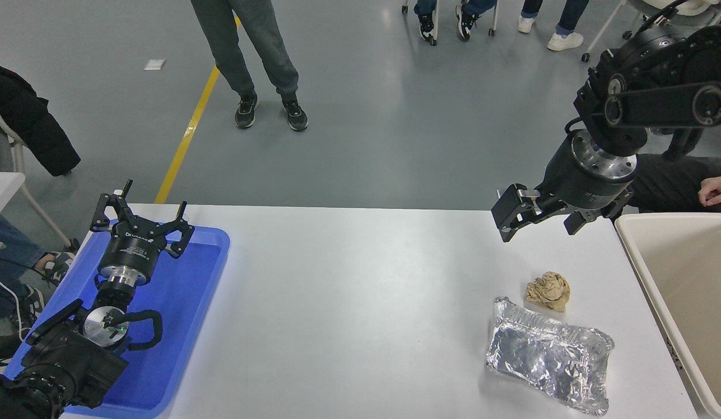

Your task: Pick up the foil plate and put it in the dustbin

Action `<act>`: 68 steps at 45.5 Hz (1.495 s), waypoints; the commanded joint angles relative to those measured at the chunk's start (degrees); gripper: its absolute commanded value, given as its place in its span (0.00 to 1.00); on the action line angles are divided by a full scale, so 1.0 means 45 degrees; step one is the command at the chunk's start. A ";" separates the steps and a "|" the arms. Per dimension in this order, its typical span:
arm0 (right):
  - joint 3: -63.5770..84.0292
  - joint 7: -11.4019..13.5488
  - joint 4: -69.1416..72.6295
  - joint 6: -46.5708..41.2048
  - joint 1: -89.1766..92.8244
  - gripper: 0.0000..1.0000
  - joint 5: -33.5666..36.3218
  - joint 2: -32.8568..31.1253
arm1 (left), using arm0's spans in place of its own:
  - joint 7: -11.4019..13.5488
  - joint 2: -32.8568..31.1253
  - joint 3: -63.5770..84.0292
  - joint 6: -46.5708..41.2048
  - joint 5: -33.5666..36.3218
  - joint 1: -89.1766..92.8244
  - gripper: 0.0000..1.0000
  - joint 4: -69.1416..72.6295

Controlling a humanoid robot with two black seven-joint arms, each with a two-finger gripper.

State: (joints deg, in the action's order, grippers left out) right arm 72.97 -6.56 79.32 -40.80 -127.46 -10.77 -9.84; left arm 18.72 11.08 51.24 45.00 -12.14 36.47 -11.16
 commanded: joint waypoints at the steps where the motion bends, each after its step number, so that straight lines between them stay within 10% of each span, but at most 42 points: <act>1: -0.0063 -0.0008 -0.0010 0.0005 0.0081 1.00 -0.0107 -0.0002 | 0.0000 -0.0001 0.0000 0.0000 0.0002 0.0000 1.00 0.0000; 68: -0.2600 0.0031 -0.1025 0.1997 0.6388 1.00 -0.5478 -0.7032 | 0.0019 -0.0020 0.0000 0.0000 0.0002 0.0020 1.00 0.0000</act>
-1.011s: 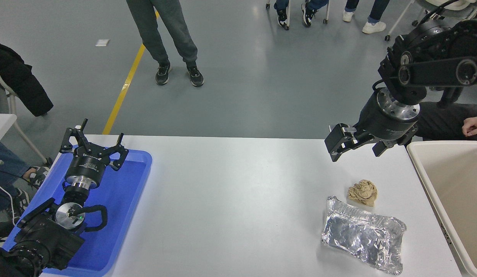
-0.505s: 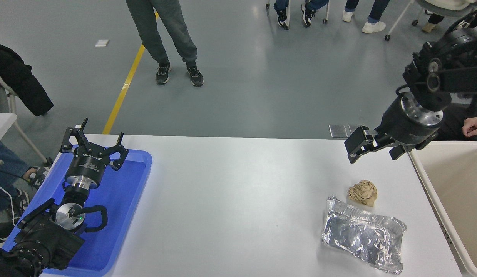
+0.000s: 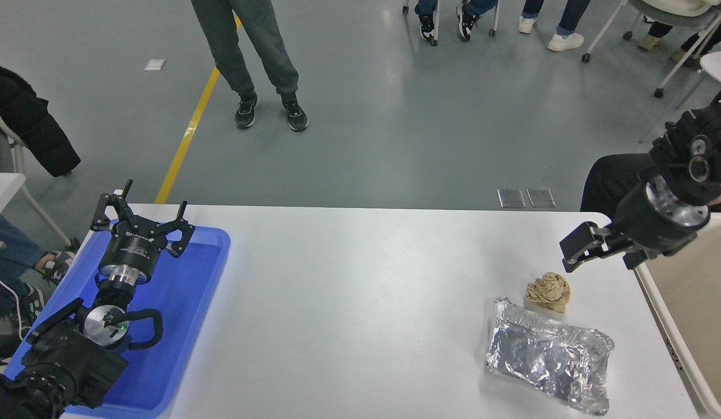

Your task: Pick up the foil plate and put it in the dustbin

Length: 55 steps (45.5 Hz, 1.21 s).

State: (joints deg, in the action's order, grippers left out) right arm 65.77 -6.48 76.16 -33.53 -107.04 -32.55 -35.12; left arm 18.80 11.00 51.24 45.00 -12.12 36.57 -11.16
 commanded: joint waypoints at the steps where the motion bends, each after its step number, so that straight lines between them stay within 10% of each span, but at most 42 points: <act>1: -0.1118 0.0014 -0.0362 0.0400 0.2047 1.00 -0.0658 -0.1510 | 0.0002 -0.0002 0.0000 0.0000 -0.0001 -0.0001 1.00 0.0001; 55: -0.5103 0.0132 -0.3995 0.3017 0.9783 0.98 -0.1323 -0.0691 | 0.0002 -0.0002 0.0000 0.0000 -0.0002 -0.0001 1.00 0.0001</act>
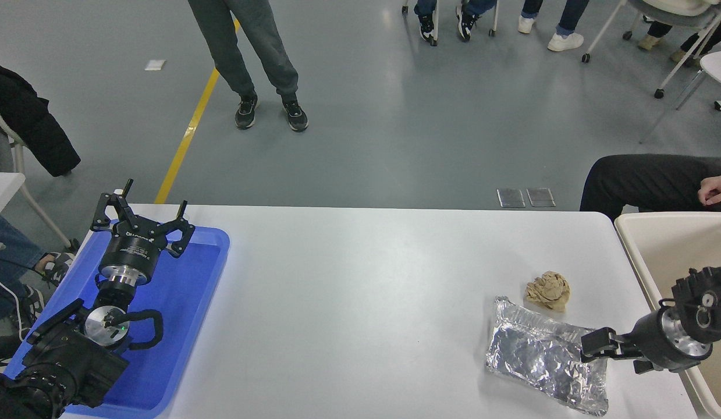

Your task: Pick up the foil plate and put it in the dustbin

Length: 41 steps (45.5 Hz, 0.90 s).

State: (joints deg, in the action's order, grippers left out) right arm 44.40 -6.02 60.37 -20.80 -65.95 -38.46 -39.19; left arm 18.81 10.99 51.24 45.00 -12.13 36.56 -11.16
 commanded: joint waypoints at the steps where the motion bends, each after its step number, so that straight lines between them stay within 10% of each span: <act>1: -0.0354 0.0009 -0.0506 0.0207 0.0689 0.98 -0.0009 0.0231 | -0.0001 0.0000 0.0000 0.0000 0.0000 0.0001 1.00 -0.0001; 14: -0.0374 0.0009 -0.0526 0.0754 0.0827 0.80 -0.0009 0.0504 | -0.0001 0.0000 0.0000 0.0000 0.0000 0.0001 1.00 -0.0001; 32: -0.0354 -0.0050 -0.0506 0.0910 0.0807 0.00 -0.0556 0.0407 | -0.0020 -0.0019 0.0000 0.0000 0.0000 0.0020 1.00 -0.0001; 41: -0.0335 -0.0089 -0.0467 0.0871 0.0768 0.00 -0.0594 0.0329 | -0.0020 -0.0019 0.0000 0.0000 0.0000 0.0020 1.00 -0.0001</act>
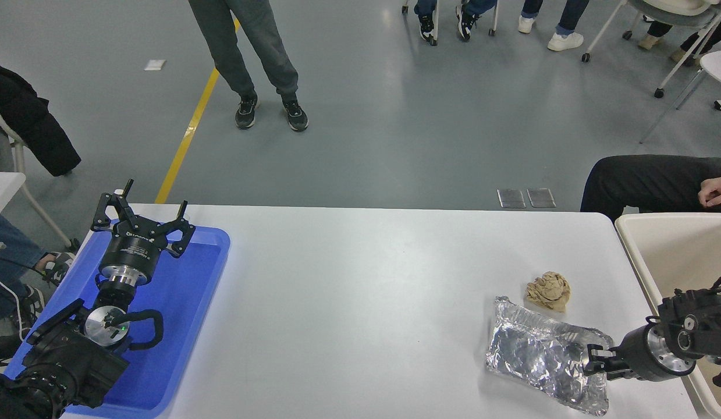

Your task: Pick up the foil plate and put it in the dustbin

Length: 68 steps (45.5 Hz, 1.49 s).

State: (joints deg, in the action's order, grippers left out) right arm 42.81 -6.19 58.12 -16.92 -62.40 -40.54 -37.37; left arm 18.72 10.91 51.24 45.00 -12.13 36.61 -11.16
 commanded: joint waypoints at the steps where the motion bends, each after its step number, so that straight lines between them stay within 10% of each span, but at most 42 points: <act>1: 0.0017 -0.0049 0.0034 0.0010 -0.0021 0.00 -0.0133 -0.0074 | 0.0000 -0.0002 0.0000 0.0000 0.0001 0.0008 1.00 0.0000; 28: 0.4311 -0.0108 0.4953 -0.0966 -0.7633 0.00 -0.0562 -0.2457 | -0.0019 -0.0002 0.0000 0.0000 0.0001 0.0008 1.00 0.0000; 68: 0.8845 -0.0127 0.7202 -0.4520 -1.7071 0.00 -0.0211 -0.0563 | -0.0019 -0.0002 0.0000 0.0000 0.0001 0.0008 1.00 -0.0039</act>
State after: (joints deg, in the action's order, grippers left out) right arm 80.03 -6.84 89.98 -33.80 -133.66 -41.68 -41.04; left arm 18.60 10.90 51.24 45.00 -12.12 36.65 -11.16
